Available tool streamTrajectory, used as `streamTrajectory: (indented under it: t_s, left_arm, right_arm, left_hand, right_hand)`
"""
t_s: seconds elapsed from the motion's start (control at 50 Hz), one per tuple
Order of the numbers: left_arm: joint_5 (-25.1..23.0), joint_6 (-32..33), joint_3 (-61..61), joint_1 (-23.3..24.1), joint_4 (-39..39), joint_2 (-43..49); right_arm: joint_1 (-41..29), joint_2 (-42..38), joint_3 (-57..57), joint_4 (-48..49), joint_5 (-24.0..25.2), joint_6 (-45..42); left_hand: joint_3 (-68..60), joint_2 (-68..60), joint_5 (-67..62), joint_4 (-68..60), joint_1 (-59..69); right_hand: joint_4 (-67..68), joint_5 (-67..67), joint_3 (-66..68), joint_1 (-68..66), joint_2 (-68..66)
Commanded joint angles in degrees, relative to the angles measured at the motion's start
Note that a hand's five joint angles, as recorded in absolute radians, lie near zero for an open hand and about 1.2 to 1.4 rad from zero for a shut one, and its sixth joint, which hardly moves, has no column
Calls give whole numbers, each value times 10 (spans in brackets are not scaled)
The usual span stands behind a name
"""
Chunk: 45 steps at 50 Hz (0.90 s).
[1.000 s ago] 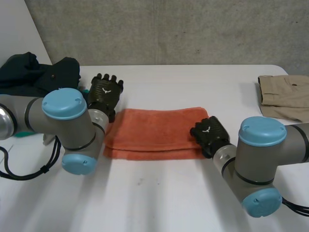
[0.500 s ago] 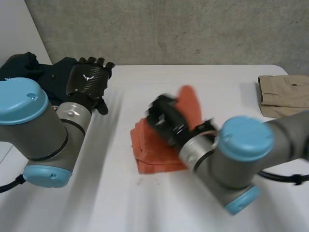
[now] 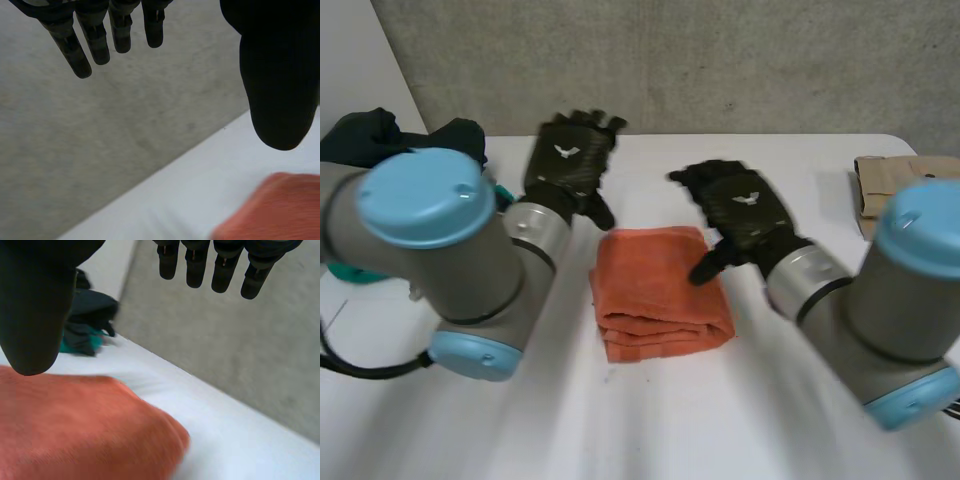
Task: Fold the laundry.
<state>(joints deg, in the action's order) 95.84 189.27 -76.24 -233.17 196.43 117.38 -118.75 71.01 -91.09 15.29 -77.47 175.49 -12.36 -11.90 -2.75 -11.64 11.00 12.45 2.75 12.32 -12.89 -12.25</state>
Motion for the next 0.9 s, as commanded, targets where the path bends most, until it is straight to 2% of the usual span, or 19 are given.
streamTrajectory:
  t_s: [0.02, 0.1, 0.24, 0.3, 0.38, 0.46, 0.56, 0.62, 0.66, 0.74, 0.76, 0.82, 0.84, 0.9]
  left_arm:
    - [0, -23, 71, 40, -67, 95]
    - [8, -20, 88, 42, -94, 128]
    - [38, -12, 64, 37, -160, 132]
    - [38, -1, 39, 30, -184, 132]
    - [42, 10, 21, 29, -192, 134]
    - [41, 14, 8, 31, -192, 126]
    - [37, 14, 15, 29, -185, 86]
    - [27, 13, 22, 24, -171, 37]
    - [12, 14, 26, 20, -158, 18]
    - [-62, 12, 29, 4, -127, -17]
    - [-102, 11, 29, -7, -123, -31]
    - [-165, 8, 29, -23, -123, -51]
    - [-208, 5, 28, -26, -124, -59]
    - [-273, 1, 28, -30, -127, -63]
  right_arm:
    - [48, -38, 59, -104, 11, 6]
    - [45, -104, 119, -129, 18, 5]
    - [45, -198, 196, -192, 79, 5]
    - [43, -226, 212, -204, 80, -1]
    - [41, -251, 224, -207, 69, -37]
    - [41, -253, 230, -209, 29, -95]
    - [20, -202, 214, -200, -28, -188]
    - [7, -171, 196, -179, -41, -197]
    - [-5, -143, 158, -139, -48, -197]
    - [-38, -100, 73, -67, -45, -204]
    - [-47, -94, 55, -55, -44, -205]
    - [-77, -83, -13, 0, -40, -210]
    - [-82, -82, -28, 14, -39, -212]
    - [-97, -85, -69, 57, -42, -225]
  left_hand:
    - [10, 5, 14, 2, 4]
    - [8, 3, 12, 1, 6]
    - [5, 0, 9, -3, 9]
    - [0, -5, 4, -8, 14]
    - [0, -5, 3, -8, 14]
    - [1, -3, 5, -6, 12]
    - [3, -2, 7, -4, 11]
    - [1, -3, 5, -6, 12]
    - [3, -2, 7, -4, 11]
    - [-7, -12, -3, -14, 21]
    - [-7, -12, -3, -14, 21]
    - [-24, -28, -20, -31, 37]
    - [-36, -40, -32, -43, 49]
    - [-44, -49, -40, -51, 58]
  right_hand:
    - [-24, -27, -23, 29, 23]
    - [-24, -27, -23, 29, 23]
    - [-24, -27, -23, 29, 23]
    - [-24, -27, -23, 29, 23]
    - [-24, -27, -23, 29, 23]
    - [-24, -27, -23, 29, 23]
    - [-20, -23, -19, 25, 18]
    - [-20, -23, -19, 25, 18]
    - [-20, -23, -19, 25, 18]
    - [-22, -25, -21, 26, 20]
    - [-22, -25, -21, 26, 20]
    - [-20, -23, -19, 25, 18]
    - [-20, -23, -19, 25, 18]
    - [-19, -22, -17, 23, 17]
